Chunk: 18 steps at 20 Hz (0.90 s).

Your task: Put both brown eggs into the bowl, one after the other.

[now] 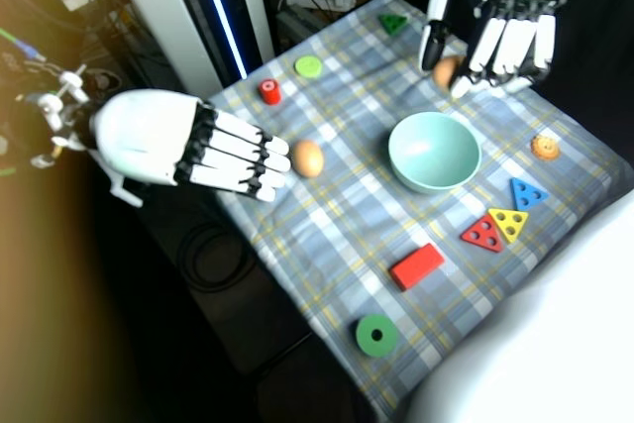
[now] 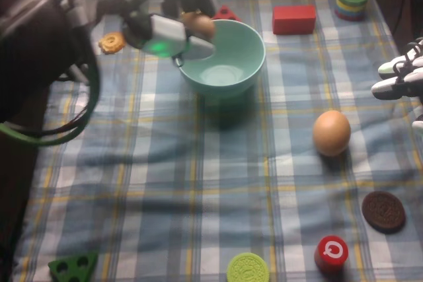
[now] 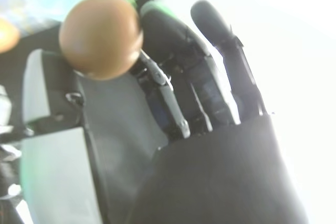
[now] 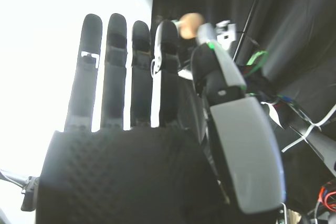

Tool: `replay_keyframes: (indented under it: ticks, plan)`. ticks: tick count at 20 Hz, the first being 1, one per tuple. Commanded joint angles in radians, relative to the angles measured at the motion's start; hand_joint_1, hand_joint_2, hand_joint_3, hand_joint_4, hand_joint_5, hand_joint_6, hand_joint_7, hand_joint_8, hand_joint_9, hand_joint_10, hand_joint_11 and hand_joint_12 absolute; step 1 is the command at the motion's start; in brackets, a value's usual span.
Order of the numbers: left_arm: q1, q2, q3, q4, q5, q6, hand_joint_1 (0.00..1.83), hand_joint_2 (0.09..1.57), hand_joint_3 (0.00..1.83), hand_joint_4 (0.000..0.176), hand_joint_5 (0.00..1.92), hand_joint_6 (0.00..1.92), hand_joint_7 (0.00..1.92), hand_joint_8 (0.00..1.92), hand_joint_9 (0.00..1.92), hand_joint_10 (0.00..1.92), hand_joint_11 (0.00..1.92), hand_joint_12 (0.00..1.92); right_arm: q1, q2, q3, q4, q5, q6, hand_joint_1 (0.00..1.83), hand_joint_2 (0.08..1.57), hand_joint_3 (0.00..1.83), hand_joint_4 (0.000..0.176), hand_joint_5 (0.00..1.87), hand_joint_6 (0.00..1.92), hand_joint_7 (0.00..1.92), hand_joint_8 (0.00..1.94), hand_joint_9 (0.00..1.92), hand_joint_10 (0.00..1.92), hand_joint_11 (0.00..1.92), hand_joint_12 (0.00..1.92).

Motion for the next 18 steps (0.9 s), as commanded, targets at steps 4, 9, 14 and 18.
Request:
replay_keyframes:
  ticks: [4,9,14,18]
  plan:
    - [-0.035,-0.076,0.092,-0.028,0.009,-0.005,1.14,1.14,0.0,0.0,0.92,1.05,0.94,1.2,0.89,1.42,0.55,1.82,0.008,0.001,0.008,0.02,0.122,0.006,0.69,1.37,0.0,0.0,0.76,0.0,0.65,0.0,0.63,0.01,0.35,0.76]
    - [-0.036,-0.094,0.114,-0.045,0.033,-0.005,1.13,0.95,0.0,0.086,0.6,0.01,0.77,0.28,0.67,0.74,0.36,1.43,0.011,0.001,0.009,0.019,0.122,0.006,0.72,1.36,0.0,0.0,0.76,0.0,0.65,0.0,0.65,0.01,0.37,0.77]
    - [-0.019,-0.089,0.103,-0.068,0.01,-0.004,1.06,0.86,0.0,0.119,0.5,0.0,0.62,0.0,0.69,0.03,0.29,0.81,0.011,-0.003,0.009,0.019,0.122,0.006,0.77,1.36,0.0,0.0,0.74,0.0,0.65,0.0,0.65,0.0,0.37,0.76]
    - [0.024,-0.017,0.024,-0.021,-0.111,-0.126,1.05,0.85,0.0,0.127,0.38,0.0,0.47,0.0,0.49,0.0,0.09,0.91,0.013,-0.004,0.009,0.019,0.122,0.006,0.76,1.36,0.0,0.0,0.75,0.0,0.64,0.0,0.64,0.0,0.36,0.76]
